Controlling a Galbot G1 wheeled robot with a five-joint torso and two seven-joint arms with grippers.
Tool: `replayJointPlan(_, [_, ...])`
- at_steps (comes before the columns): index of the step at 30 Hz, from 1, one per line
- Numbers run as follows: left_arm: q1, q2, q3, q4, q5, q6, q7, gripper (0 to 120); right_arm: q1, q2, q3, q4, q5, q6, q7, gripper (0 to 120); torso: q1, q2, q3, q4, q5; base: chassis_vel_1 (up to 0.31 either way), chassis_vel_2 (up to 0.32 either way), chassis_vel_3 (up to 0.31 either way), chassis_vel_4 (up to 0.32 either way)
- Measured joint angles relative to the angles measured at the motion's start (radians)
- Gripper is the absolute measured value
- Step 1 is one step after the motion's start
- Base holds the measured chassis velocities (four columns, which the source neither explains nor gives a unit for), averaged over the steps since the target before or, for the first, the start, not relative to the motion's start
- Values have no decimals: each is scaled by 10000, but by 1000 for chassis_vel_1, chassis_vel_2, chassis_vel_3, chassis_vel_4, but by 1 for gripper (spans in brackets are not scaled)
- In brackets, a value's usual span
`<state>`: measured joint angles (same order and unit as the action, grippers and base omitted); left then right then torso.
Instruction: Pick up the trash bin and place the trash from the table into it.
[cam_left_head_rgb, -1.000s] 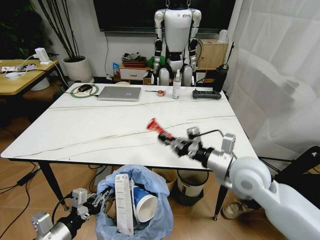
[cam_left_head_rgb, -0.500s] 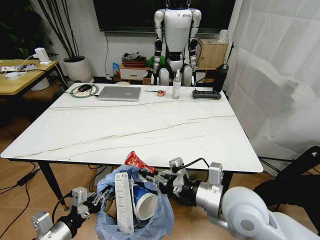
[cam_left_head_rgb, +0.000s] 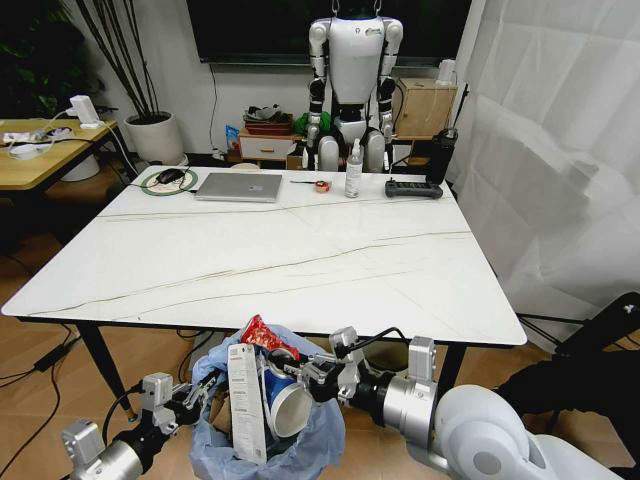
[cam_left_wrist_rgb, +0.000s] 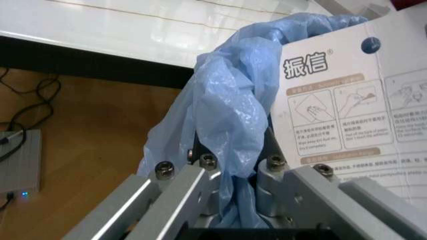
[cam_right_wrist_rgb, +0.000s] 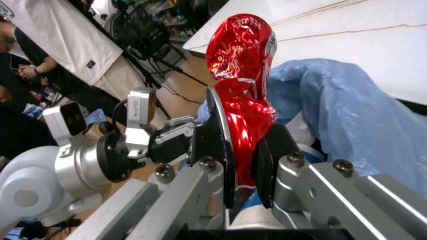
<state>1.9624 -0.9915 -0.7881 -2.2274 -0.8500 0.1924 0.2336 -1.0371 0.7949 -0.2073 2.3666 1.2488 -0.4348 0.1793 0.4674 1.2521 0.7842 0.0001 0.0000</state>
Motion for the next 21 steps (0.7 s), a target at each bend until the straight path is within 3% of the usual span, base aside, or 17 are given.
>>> replayJointPlan(21, [-63, -44, 17, -37, -6, 34, -95, 1, -392, 94, -172, 286, 8, 71, -45, 8, 0, 0, 0, -1, 0, 0, 0, 0, 0])
